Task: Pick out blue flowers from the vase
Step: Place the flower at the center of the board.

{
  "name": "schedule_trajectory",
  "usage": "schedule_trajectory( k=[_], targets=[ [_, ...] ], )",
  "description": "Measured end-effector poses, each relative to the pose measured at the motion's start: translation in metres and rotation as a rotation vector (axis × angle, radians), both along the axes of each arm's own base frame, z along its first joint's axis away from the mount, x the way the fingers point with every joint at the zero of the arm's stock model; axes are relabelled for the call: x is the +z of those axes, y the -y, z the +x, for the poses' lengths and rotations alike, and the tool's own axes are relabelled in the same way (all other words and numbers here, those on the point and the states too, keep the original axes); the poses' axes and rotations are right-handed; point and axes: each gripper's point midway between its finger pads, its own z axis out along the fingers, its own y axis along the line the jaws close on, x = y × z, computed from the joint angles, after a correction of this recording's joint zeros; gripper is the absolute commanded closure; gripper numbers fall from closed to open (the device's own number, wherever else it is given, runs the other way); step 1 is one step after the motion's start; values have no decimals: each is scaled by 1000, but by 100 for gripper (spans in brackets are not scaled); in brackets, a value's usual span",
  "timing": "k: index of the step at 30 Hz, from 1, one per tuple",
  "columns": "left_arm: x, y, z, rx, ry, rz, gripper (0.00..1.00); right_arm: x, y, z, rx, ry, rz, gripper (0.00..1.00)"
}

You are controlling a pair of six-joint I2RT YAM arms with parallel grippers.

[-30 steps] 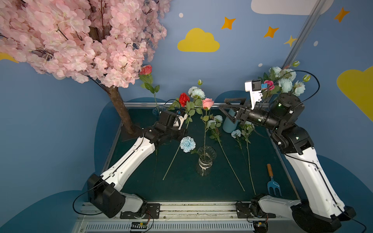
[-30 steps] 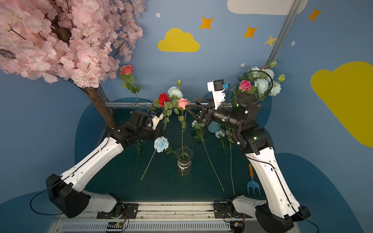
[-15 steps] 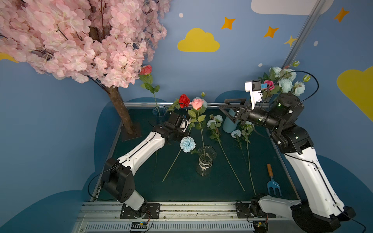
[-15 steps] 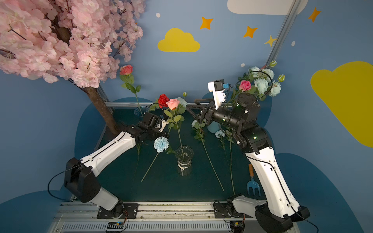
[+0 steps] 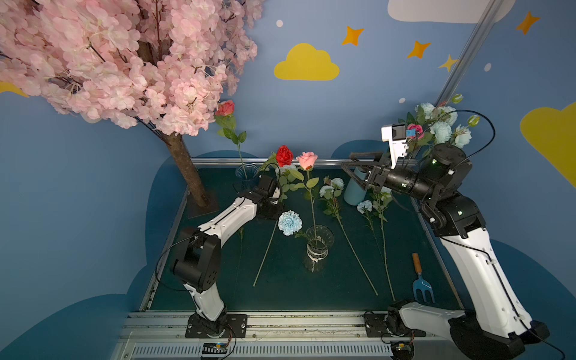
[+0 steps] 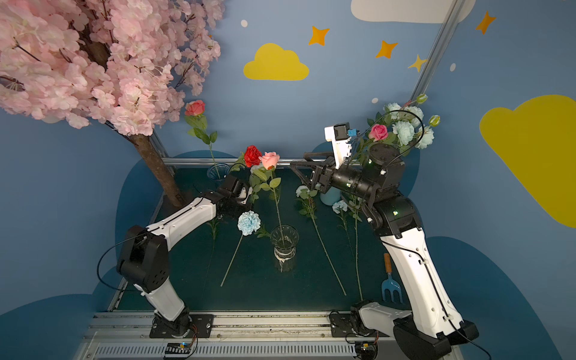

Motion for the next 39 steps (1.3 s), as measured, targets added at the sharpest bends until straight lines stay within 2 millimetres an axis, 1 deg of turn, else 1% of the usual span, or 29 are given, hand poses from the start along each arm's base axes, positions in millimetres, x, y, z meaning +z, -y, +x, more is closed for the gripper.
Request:
schedule_trajectory(
  k=[4,7,13,17,20,23,24,28,32,35,37,39],
  targets=[
    [-24,-11,-4,50,-66,11,97,-4,12,-3,-53,5,4,18],
    [-40,-18,-9,77,-112,21,97,-3,25,-6,-117,20,10,16],
    [-60,-23,-17,111,-168,31,97,2,51,-7,-242,55,28,16],
    [-75,-28,-19,136,-191,35,97,1,57,-2,-278,55,30,16],
    [-88,-35,-23,161,-222,40,97,-3,60,2,-291,46,26,16],
    [-95,-39,-26,179,-242,44,97,-4,62,4,-300,43,26,16],
    [-96,-39,-26,183,-244,44,94,-3,63,5,-303,42,26,16],
    [-96,-38,-25,188,-243,37,74,-4,65,6,-310,39,28,16],
    [-96,-39,-25,191,-241,40,57,-4,66,6,-311,31,33,16],
    [-95,-40,-24,193,-236,43,50,-4,66,7,-307,28,34,16],
    [-92,-39,-24,192,-227,44,48,-5,66,7,-305,24,34,16],
    [-84,-39,-25,189,-203,47,47,-8,65,8,-300,17,30,16]
  ],
)
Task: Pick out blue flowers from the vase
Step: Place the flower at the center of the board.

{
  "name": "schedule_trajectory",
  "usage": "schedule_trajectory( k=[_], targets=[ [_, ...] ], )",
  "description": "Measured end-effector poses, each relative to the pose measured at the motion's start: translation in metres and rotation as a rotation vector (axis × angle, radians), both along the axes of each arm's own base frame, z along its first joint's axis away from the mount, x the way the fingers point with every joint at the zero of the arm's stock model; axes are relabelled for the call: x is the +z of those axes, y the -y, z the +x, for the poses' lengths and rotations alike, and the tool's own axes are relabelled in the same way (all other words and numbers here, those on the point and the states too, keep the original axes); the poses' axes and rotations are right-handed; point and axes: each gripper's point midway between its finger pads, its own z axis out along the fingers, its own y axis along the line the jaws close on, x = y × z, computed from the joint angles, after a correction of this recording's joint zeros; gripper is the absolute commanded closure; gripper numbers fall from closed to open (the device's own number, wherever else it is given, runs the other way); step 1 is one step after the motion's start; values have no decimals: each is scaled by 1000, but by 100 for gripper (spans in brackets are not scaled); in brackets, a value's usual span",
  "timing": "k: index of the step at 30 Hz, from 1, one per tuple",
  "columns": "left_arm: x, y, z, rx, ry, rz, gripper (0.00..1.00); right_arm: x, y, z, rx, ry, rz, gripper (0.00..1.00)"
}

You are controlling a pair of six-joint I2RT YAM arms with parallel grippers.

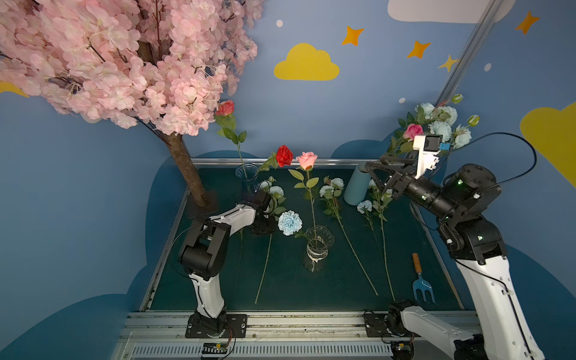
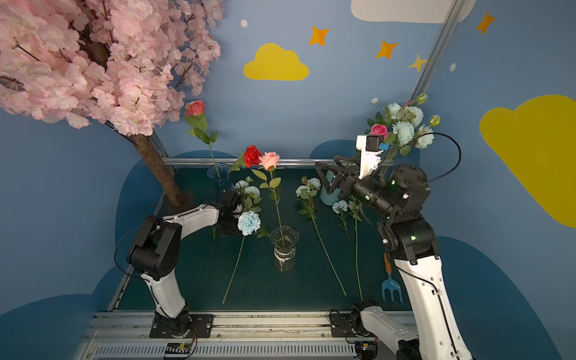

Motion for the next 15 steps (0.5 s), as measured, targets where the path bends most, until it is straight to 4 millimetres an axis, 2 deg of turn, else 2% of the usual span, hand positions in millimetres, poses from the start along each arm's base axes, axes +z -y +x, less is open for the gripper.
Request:
schedule_trajectory(
  k=[2,5,9,12,15],
  targets=[
    [15,2,-2,-6,51,0,47,-5,-1,2,2,-12,-4,16],
    [49,12,-5,-34,195,-18,47,-20,-2,4,2,-37,-16,16],
    [100,33,-11,-74,452,-111,46,-57,0,4,-8,-95,-39,17],
    [122,40,-17,-78,601,-186,46,-88,1,5,-15,-147,-58,19],
    [129,46,-32,-96,709,-244,46,-125,-2,9,-5,-204,-75,28]
  ],
)
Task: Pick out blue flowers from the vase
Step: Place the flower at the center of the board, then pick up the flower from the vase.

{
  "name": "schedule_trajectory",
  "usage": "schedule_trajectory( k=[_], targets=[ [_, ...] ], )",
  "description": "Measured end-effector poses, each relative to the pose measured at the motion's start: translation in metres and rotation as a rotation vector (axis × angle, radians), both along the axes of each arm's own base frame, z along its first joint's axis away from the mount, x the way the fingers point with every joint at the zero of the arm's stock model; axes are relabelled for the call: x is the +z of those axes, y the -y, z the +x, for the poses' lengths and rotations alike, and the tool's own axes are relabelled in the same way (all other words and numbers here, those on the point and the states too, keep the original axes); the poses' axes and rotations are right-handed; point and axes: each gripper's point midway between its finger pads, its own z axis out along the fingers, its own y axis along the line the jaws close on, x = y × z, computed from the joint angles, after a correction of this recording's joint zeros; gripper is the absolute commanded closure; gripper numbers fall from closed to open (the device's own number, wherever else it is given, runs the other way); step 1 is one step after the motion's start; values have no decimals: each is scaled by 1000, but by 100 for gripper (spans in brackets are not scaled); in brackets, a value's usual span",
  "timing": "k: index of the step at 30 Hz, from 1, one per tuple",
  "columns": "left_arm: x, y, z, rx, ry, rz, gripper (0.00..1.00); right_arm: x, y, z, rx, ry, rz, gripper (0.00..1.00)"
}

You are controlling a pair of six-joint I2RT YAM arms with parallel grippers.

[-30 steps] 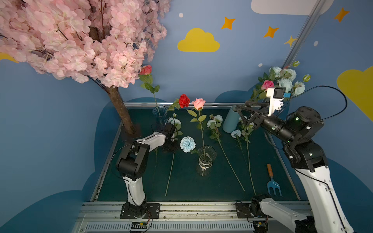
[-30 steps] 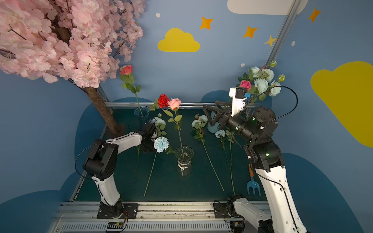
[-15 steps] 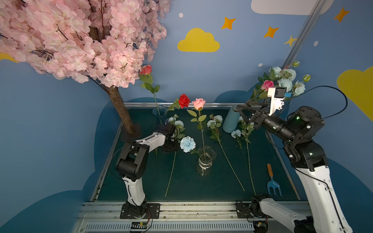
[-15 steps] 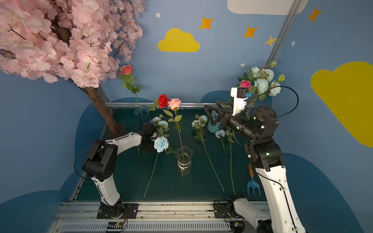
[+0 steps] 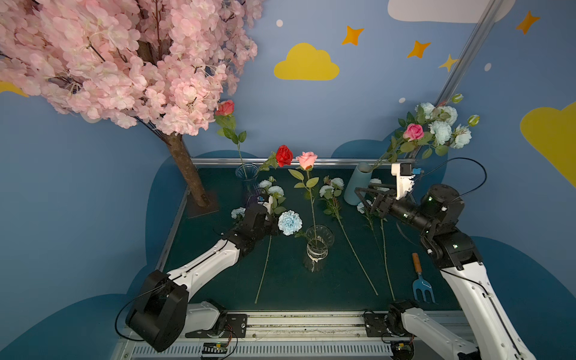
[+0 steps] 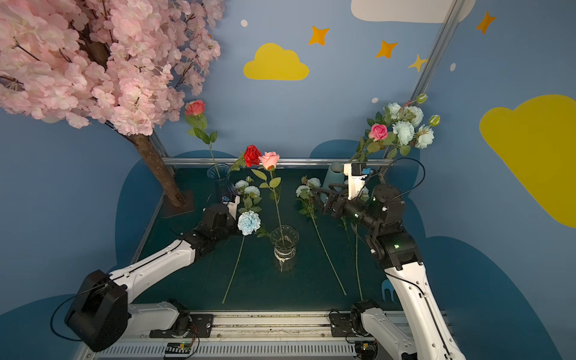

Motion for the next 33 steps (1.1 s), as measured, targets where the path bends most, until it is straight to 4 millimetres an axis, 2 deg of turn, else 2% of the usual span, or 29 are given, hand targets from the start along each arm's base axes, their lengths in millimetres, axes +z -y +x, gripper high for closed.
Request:
schedule_trajectory(
  k=[3,6,8,11,15,17,21,27,30,33],
  targets=[
    [2,7,-18,-42,60,-30,46,-40,-9,2,46,-78,-11,37],
    [19,7,-27,-62,129,-61,46,-62,-21,-1,96,-125,-37,41],
    [39,5,-30,-64,196,-96,46,-61,-31,-10,140,-108,-59,44],
    [64,4,-37,-74,294,-145,46,-47,-43,-27,197,-64,-100,48],
    [70,7,-45,-110,345,-175,44,-26,-51,-48,258,1,-157,54],
    [70,12,-49,-140,354,-175,44,-27,-56,-54,283,5,-195,55],
    [76,23,-58,-200,389,-177,44,-47,-73,-62,349,-25,-300,60],
    [83,37,-71,-272,426,-176,44,-101,-97,-63,436,-117,-458,65],
    [82,47,-77,-307,434,-166,44,-116,-99,-63,449,-127,-498,69],
    [84,53,-80,-322,443,-158,44,-121,-102,-62,460,-126,-518,71]
  ],
)
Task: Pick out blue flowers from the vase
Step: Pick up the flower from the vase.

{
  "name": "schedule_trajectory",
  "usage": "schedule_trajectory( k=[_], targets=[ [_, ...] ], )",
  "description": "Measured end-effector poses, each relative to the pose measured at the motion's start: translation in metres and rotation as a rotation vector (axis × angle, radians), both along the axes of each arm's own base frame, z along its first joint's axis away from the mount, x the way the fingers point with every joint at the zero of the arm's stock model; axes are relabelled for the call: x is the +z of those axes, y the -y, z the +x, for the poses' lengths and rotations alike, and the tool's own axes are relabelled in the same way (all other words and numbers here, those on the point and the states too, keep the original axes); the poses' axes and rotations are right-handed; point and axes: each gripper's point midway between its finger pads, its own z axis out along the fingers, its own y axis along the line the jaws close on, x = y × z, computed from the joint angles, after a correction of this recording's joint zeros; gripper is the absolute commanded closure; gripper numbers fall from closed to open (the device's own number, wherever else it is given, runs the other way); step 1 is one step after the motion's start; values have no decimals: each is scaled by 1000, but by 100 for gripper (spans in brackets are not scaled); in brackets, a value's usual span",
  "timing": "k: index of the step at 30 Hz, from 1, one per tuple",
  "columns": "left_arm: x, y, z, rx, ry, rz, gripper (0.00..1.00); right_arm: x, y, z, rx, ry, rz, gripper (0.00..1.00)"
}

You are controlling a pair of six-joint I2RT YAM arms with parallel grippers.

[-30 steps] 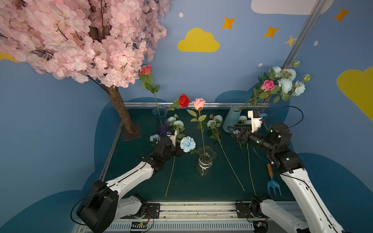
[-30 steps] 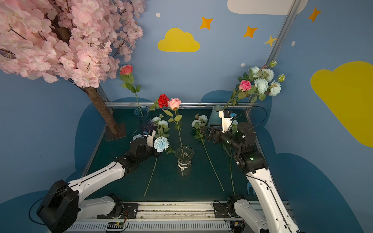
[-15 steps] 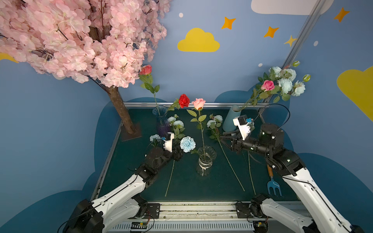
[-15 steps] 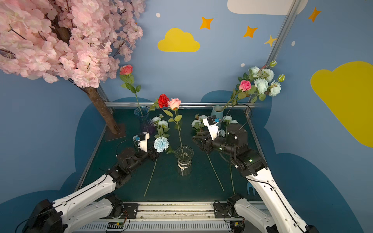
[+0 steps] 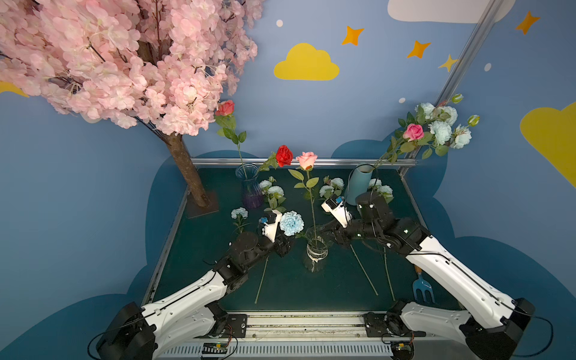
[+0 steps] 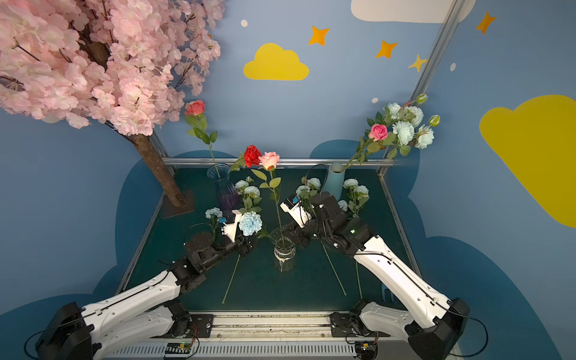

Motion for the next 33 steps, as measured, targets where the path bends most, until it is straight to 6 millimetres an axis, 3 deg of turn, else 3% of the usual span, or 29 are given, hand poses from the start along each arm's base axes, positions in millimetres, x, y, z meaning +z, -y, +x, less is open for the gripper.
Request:
schedule_trajectory(
  k=[7,13,19,24,33],
  targets=[
    [-2,-8,-3,48,2,-1,45,-18,-8,4,32,-17,-45,72],
    [-25,-22,-11,84,-45,5,44,-35,-16,4,58,-45,-85,73],
    [-25,-2,-32,-13,-35,13,37,-40,-16,3,66,-44,-107,72],
    [-17,13,-48,-86,-1,22,34,-42,-16,1,69,-50,-115,69],
    [16,24,-37,-76,62,0,39,-50,-19,1,82,-79,-127,65]
  ],
)
